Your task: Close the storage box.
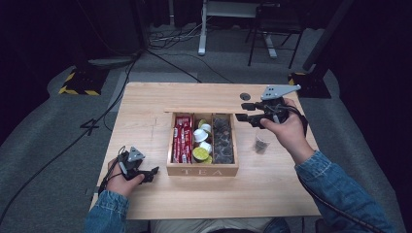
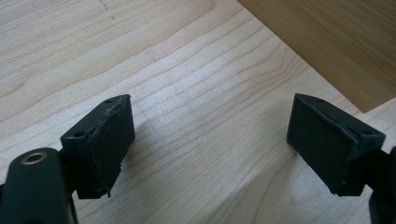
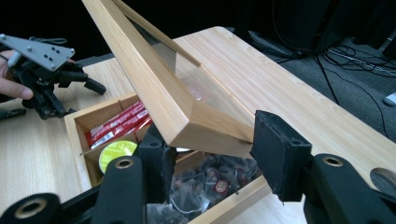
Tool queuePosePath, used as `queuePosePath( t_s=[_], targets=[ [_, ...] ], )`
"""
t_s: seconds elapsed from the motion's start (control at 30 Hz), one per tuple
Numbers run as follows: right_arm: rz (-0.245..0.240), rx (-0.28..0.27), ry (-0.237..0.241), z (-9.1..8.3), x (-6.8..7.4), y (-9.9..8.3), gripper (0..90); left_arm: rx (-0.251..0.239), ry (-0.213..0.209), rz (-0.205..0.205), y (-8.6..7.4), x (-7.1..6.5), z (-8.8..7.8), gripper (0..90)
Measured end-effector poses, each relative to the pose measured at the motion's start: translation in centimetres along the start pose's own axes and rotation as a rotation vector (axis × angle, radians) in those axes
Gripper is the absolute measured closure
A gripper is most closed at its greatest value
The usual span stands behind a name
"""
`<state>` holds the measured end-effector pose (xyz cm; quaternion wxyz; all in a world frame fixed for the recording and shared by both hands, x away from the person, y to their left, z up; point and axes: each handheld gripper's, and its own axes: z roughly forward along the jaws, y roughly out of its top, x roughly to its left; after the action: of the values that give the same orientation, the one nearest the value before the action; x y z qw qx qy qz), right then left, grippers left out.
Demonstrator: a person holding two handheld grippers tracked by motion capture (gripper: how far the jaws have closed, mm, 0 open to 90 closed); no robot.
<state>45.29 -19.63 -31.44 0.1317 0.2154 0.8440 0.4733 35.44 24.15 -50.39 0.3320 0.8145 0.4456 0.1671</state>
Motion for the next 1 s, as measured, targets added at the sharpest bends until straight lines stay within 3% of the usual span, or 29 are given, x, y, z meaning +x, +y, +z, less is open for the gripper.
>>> queuePosePath(
  t_s=[0.67,0.87,1.0],
  targets=[
    [-0.033,0.032,-0.058,0.4,3.9,-4.6,45.6,-0.002,-0.004,-0.001,0.0,-0.1,0.0,15.5],
    [-0.004,0.027,-0.039,0.6,4.6,-5.8,41.0,-0.003,-0.003,0.000,0.0,-0.2,0.1,15.5],
    [-0.032,0.044,-0.057,0.8,5.2,-6.5,40.9,-0.002,-0.002,0.001,0.0,-0.2,0.1,15.5]
  ],
)
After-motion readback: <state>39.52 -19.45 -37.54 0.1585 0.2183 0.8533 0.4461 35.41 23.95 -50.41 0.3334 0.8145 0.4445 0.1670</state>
